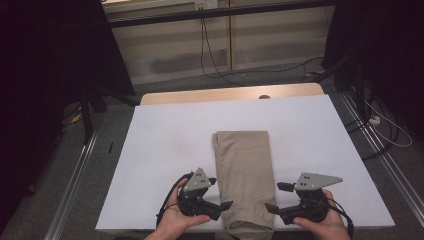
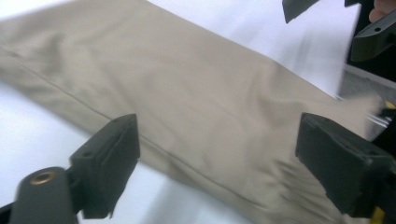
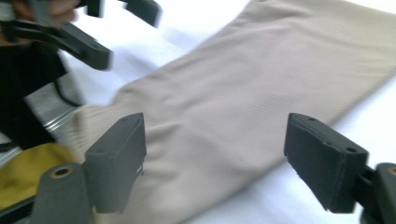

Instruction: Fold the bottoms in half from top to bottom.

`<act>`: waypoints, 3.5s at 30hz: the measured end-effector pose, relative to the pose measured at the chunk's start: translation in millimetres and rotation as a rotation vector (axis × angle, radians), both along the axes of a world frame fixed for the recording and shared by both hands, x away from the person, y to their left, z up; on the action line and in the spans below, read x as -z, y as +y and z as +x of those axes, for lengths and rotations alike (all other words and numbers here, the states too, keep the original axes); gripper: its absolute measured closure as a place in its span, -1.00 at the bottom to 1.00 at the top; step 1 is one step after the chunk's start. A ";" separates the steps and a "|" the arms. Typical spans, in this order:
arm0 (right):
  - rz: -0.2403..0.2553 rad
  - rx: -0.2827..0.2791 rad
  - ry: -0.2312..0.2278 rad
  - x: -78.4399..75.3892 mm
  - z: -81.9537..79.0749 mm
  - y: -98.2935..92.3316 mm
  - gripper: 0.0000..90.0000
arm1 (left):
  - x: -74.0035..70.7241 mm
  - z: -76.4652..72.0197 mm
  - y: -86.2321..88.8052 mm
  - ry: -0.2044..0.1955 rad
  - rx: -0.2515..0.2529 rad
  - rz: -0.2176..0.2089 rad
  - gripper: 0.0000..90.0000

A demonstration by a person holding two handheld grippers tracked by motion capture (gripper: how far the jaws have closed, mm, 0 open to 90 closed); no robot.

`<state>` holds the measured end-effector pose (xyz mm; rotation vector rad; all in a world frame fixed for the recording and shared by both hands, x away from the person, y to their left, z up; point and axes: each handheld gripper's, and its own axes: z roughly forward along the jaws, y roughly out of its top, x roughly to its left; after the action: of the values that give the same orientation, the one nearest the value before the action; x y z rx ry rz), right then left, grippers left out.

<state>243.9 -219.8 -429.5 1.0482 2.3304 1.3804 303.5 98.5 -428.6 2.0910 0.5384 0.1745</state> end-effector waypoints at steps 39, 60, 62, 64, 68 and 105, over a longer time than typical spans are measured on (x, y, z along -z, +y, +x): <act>-0.144 0.252 0.063 12.7 246.1 -5.9 -0.25 | 23.6 216.8 -23.8 0.064 -0.333 0.028 -0.52; -0.197 0.131 0.123 25.4 245.5 7.1 0.57 | 33.3 213.3 -32.1 0.086 -0.161 0.085 0.36; -0.196 0.101 0.143 24.0 243.6 7.9 0.79 | 33.2 209.5 -31.5 0.126 -0.124 0.069 0.69; -0.205 0.073 0.159 21.9 240.2 8.4 0.85 | 32.8 204.8 -32.2 0.143 -0.120 0.061 0.83; -0.197 0.086 0.143 16.2 233.1 7.9 0.90 | 26.4 198.9 -27.2 0.135 -0.124 0.036 0.88; 0.016 0.259 -0.203 -146.0 281.2 25.2 0.92 | -132.0 258.1 -1.0 -0.142 -0.395 -0.212 0.89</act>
<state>525.1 -194.6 -283.5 1.1123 1.9661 1.3375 561.6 97.5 -296.6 1.7353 0.8420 0.4688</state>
